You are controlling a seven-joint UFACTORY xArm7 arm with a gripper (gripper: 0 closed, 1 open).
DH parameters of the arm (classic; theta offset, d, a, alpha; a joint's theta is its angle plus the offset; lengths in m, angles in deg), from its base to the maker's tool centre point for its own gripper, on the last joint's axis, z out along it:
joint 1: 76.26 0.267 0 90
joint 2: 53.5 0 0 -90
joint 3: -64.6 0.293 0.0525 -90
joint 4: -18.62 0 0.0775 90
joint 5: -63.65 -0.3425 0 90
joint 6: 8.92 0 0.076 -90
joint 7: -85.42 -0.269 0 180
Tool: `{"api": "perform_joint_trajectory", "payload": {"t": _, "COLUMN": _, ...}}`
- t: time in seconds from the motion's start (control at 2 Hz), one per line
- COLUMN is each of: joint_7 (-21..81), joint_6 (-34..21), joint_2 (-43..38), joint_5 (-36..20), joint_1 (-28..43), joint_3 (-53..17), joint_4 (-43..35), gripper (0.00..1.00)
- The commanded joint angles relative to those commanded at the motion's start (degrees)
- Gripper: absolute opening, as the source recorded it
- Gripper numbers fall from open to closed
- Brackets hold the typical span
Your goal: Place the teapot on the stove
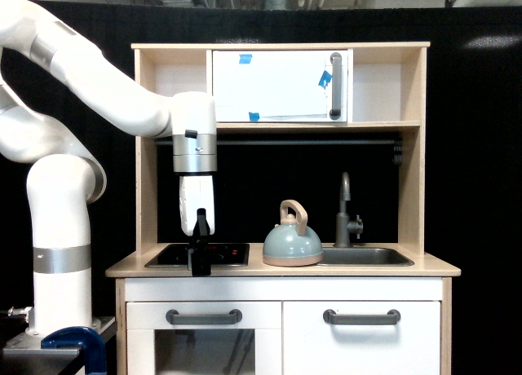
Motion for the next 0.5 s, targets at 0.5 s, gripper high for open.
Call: {"api": "perform_joint_trajectory", "payload": {"t": 0.5, "joint_7": 16.98, "joint_6": 3.89, "joint_2": -11.76, "joint_5": -7.0, "joint_1": 10.81, "joint_3": -4.47, "joint_4": -13.71, "gripper": 1.0}}
